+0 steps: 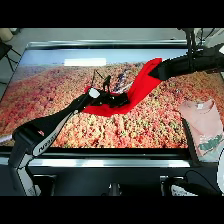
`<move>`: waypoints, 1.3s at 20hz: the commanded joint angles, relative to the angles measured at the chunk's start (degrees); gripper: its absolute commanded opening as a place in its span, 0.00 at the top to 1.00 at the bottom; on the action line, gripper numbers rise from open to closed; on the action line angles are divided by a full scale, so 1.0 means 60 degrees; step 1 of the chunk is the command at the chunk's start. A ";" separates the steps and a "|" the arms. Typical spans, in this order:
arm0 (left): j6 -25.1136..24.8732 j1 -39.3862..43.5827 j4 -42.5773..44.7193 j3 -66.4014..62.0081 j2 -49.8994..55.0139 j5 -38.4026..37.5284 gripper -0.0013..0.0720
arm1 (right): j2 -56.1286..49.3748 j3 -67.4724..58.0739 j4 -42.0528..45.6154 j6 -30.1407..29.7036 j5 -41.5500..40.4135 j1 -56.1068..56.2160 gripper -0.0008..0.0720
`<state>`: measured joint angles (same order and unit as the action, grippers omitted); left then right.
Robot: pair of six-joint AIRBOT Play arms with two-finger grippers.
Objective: Fold the shirts.
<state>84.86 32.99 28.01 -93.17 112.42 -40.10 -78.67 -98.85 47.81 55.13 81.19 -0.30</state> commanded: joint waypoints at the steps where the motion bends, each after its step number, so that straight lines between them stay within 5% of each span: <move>1: -0.0193 0.0404 -0.0576 -0.0062 0.0226 0.0583 0.96 | 0.0273 0.0000 0.0251 0.0244 0.0182 0.0146 0.97; 5: -0.0579 -0.0925 0.1049 -0.0058 -0.0732 0.0000 0.96 | -0.0397 0.0000 0.0160 0.0342 -0.0251 0.0368 0.97; 8: 0.0783 -0.2634 0.3770 -0.0058 -0.2208 -0.0361 0.96 | -0.1337 -0.0004 -0.0117 0.0331 -0.1603 0.1359 0.97; 15: 0.1071 -0.5333 0.4095 -0.0058 -0.5745 -0.0339 0.96 | -0.4590 0.0000 -0.1829 0.0306 -0.4976 0.4444 0.97; 16: 0.1067 -0.5351 0.4095 -0.0058 -0.6109 -0.0361 0.96 | -0.5064 -0.0004 -0.2280 0.0302 -0.5337 0.4685 0.87; 18: 0.0612 -0.5213 0.4095 -0.0058 -0.6710 -0.0339 0.96 | -0.5661 -0.0004 -0.3224 0.0157 -0.5588 0.4823 0.04; 21: -0.0047 -0.5078 0.4095 -0.0058 -0.7049 -0.0481 0.95 | -0.5461 0.0000 -0.2470 0.0098 -0.3985 0.4153 0.04; 26: -0.0266 -0.5089 0.4645 -0.0022 -0.7056 -0.1082 0.95 | -0.3996 0.0000 0.1137 0.0816 -0.0368 0.1902 0.04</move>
<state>84.60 2.48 53.69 -93.36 70.76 -44.64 -106.32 -98.85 42.41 58.00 67.02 17.47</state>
